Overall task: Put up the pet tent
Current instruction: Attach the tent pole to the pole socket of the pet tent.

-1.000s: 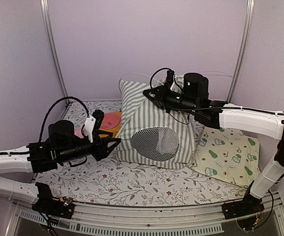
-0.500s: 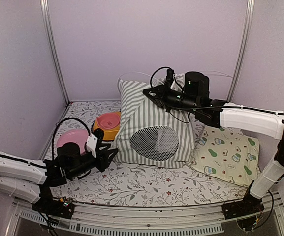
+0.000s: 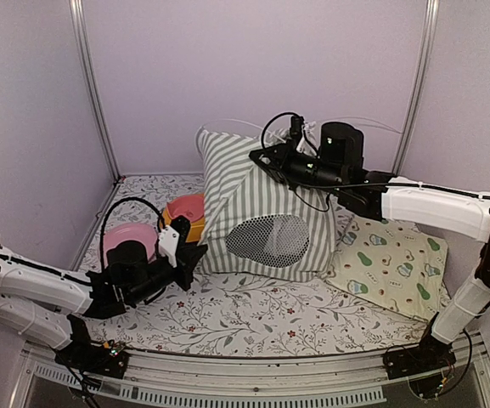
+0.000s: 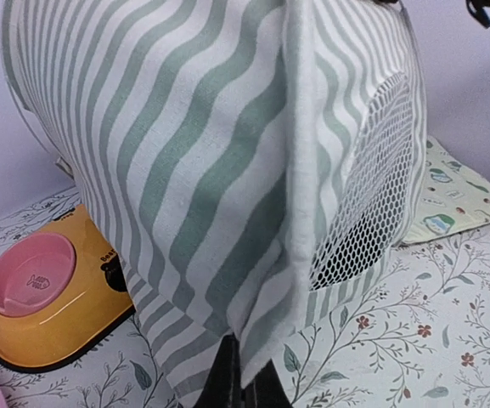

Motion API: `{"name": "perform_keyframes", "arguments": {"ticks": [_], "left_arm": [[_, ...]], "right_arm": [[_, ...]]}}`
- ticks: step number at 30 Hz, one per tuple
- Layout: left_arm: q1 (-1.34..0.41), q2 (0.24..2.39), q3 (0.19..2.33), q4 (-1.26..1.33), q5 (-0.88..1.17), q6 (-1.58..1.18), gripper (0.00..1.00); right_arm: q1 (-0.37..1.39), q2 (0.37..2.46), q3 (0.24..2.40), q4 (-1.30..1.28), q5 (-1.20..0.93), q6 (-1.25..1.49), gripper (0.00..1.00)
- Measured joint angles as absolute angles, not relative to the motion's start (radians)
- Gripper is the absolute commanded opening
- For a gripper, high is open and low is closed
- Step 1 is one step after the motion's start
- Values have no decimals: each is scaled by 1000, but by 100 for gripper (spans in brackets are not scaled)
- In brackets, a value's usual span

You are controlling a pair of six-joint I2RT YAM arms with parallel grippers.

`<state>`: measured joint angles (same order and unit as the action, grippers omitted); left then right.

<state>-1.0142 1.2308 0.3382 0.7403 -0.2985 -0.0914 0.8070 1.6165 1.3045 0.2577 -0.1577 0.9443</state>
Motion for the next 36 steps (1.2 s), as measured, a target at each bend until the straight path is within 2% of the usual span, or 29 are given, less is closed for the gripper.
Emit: {"name": "perform_keyframes", "arguments": {"ticks": [10, 20, 36], "left_arm": [[-1067, 1109, 337, 645, -317, -107, 0], [-1067, 1167, 354, 593, -351, -133, 0], [-1067, 1091, 362, 525, -348, -120, 0]], "right_arm": [[812, 1614, 1326, 216, -76, 818, 0], [811, 1614, 1333, 194, -142, 814, 0], [810, 1615, 1337, 180, -186, 805, 0]]}}
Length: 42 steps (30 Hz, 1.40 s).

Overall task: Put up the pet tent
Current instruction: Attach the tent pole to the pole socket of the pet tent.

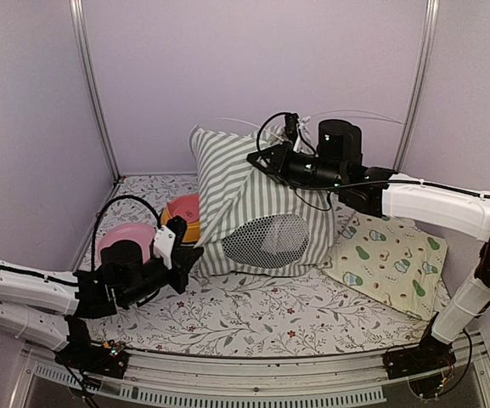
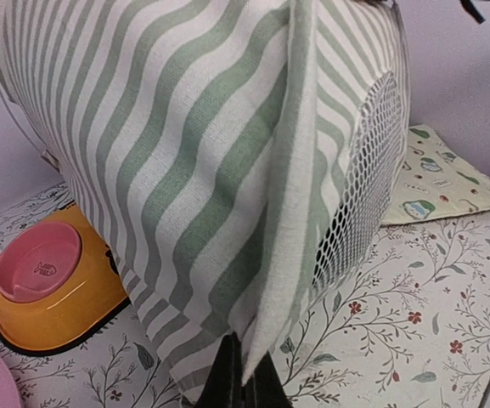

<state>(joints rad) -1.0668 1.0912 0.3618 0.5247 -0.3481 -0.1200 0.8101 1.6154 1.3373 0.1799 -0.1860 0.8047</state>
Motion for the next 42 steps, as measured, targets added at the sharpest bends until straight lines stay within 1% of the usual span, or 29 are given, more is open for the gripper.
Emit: {"name": "perform_keyframes", "arguments": {"ticks": [18, 30, 37, 38, 42], "left_arm": [[-1067, 1089, 405, 448, -320, -99, 0], [-1065, 1098, 427, 413, -257, -107, 0], [-1010, 1054, 427, 361, -194, -125, 0], [-1003, 1051, 427, 356, -175, -125, 0], [-990, 1057, 434, 330, -86, -124, 7]], "right_arm": [[848, 1651, 1362, 177, -149, 778, 0], [868, 1672, 1362, 213, -107, 757, 0], [884, 1678, 1362, 226, -87, 735, 0], [886, 1678, 1362, 227, -81, 732, 0], [899, 1679, 1360, 228, -70, 720, 0]]}}
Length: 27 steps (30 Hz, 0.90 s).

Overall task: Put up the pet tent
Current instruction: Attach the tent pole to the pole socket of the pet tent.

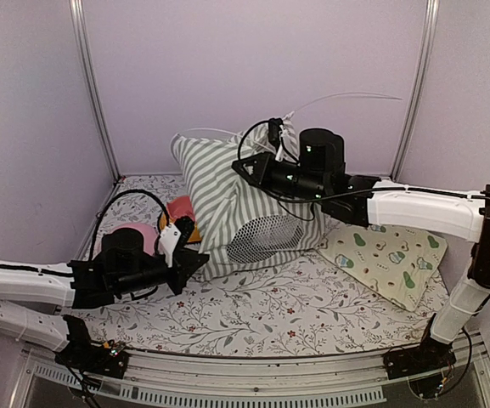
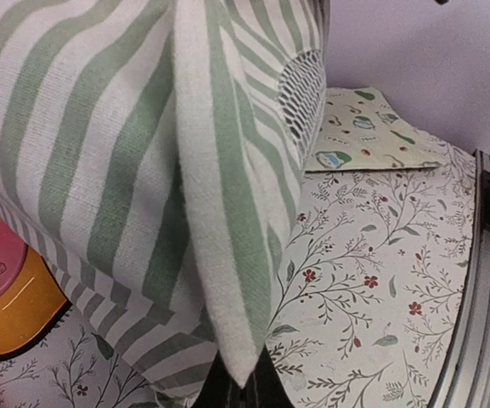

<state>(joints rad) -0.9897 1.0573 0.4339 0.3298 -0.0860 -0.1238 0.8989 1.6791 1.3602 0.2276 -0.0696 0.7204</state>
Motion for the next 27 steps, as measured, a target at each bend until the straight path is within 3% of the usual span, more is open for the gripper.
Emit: {"name": "perform_keyframes", "arguments": {"ticks": [12, 27], "left_arm": [[-935, 1072, 444, 279, 9, -176, 23], [-931, 1049, 484, 278, -57, -176, 21]], "right_arm": [[921, 1682, 1337, 247, -47, 698, 0], [918, 1688, 1336, 230, -33, 688, 0]]}}
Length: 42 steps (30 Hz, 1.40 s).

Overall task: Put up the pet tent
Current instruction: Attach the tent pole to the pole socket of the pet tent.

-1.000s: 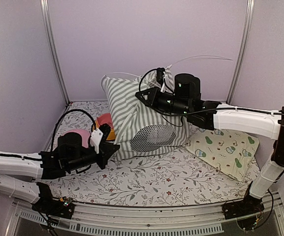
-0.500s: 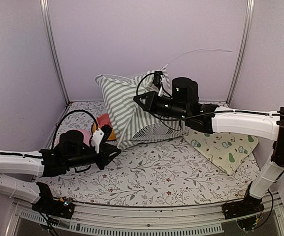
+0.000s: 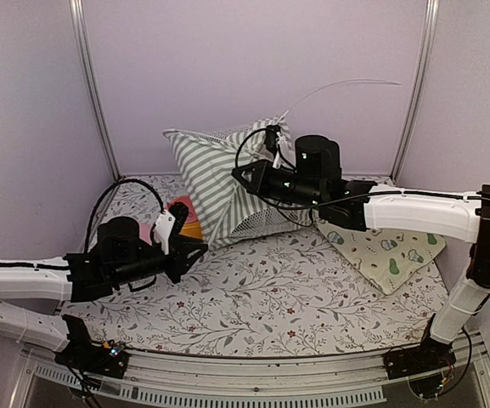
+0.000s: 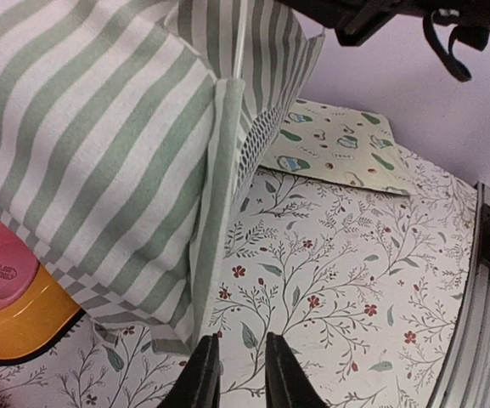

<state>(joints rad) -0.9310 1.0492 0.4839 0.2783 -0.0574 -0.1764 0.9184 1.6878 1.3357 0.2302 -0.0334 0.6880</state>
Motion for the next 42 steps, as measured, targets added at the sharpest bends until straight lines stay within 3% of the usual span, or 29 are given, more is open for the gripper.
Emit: {"name": "perform_keyframes", "arguments": {"ticks": [17, 27, 42], "left_arm": [[-931, 1166, 544, 288, -113, -130, 22], [-931, 1206, 567, 295, -145, -116, 0], [-931, 1189, 594, 279, -95, -102, 0]], "right_arm": [[918, 1691, 1336, 201, -33, 682, 0], [918, 1691, 1336, 198, -33, 680, 0], [923, 1691, 1338, 180, 12, 656, 0]]}}
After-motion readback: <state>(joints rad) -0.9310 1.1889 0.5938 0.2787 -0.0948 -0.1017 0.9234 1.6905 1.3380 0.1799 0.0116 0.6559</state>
